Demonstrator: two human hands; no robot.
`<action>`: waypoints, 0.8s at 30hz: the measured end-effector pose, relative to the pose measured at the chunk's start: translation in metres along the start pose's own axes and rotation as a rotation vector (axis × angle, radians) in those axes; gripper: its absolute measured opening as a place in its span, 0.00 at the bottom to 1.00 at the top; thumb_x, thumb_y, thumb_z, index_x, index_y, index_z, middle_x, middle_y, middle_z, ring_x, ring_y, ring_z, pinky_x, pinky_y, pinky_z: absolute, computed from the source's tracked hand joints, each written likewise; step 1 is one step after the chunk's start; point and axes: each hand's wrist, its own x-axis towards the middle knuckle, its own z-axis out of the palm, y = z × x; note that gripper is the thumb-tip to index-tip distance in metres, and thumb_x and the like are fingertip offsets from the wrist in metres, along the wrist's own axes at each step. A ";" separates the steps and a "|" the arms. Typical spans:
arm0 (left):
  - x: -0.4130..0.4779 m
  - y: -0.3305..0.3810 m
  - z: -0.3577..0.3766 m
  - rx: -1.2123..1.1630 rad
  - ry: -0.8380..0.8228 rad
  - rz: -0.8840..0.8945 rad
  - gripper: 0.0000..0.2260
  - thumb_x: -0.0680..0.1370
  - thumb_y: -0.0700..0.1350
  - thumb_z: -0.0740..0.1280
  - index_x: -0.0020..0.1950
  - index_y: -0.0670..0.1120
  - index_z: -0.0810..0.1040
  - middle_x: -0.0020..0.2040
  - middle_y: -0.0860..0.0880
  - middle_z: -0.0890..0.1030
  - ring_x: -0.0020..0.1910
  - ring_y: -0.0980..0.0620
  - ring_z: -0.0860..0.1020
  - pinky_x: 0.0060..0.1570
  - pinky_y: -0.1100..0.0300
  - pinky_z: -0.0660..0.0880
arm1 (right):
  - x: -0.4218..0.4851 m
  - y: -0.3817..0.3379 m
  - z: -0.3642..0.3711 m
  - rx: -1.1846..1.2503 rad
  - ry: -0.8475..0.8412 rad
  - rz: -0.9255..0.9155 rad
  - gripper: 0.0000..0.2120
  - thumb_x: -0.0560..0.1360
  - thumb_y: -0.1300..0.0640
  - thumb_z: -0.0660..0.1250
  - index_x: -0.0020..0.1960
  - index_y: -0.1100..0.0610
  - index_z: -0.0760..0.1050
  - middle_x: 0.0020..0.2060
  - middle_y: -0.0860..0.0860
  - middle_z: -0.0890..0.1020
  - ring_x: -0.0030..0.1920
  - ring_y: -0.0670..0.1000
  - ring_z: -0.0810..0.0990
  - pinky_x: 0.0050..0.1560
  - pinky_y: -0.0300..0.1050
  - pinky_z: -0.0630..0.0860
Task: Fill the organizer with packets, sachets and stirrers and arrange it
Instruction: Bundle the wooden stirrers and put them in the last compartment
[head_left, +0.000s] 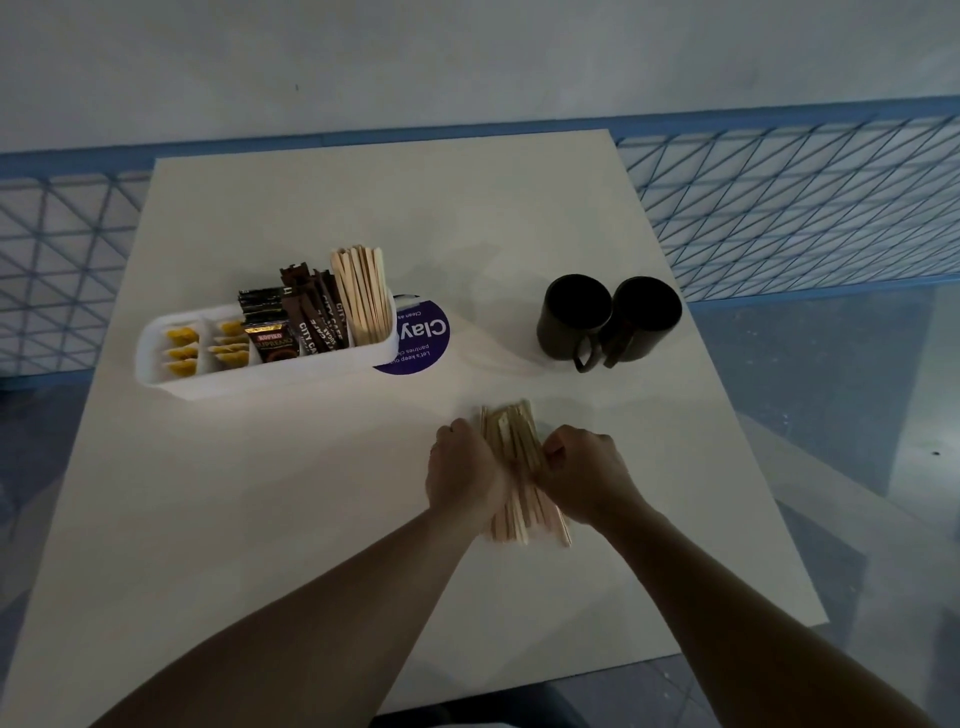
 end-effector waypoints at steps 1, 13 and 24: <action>0.001 -0.001 -0.001 0.011 -0.001 0.008 0.17 0.74 0.44 0.69 0.61 0.42 0.72 0.58 0.45 0.76 0.56 0.45 0.76 0.51 0.53 0.75 | 0.000 0.000 0.000 -0.003 0.000 0.009 0.05 0.76 0.56 0.67 0.47 0.56 0.79 0.37 0.50 0.81 0.38 0.48 0.79 0.38 0.46 0.80; 0.009 -0.009 -0.017 0.075 -0.053 0.088 0.09 0.76 0.37 0.64 0.55 0.41 0.79 0.51 0.44 0.82 0.51 0.44 0.80 0.43 0.59 0.73 | 0.003 -0.004 -0.003 -0.023 0.020 0.034 0.07 0.74 0.60 0.64 0.45 0.59 0.80 0.36 0.52 0.81 0.37 0.52 0.80 0.40 0.51 0.83; 0.013 -0.017 -0.020 -0.017 -0.099 0.085 0.11 0.75 0.38 0.64 0.54 0.43 0.80 0.48 0.45 0.82 0.49 0.42 0.81 0.46 0.53 0.80 | 0.002 -0.004 -0.014 0.036 -0.050 0.102 0.05 0.75 0.60 0.64 0.47 0.58 0.78 0.40 0.54 0.81 0.41 0.55 0.81 0.42 0.52 0.82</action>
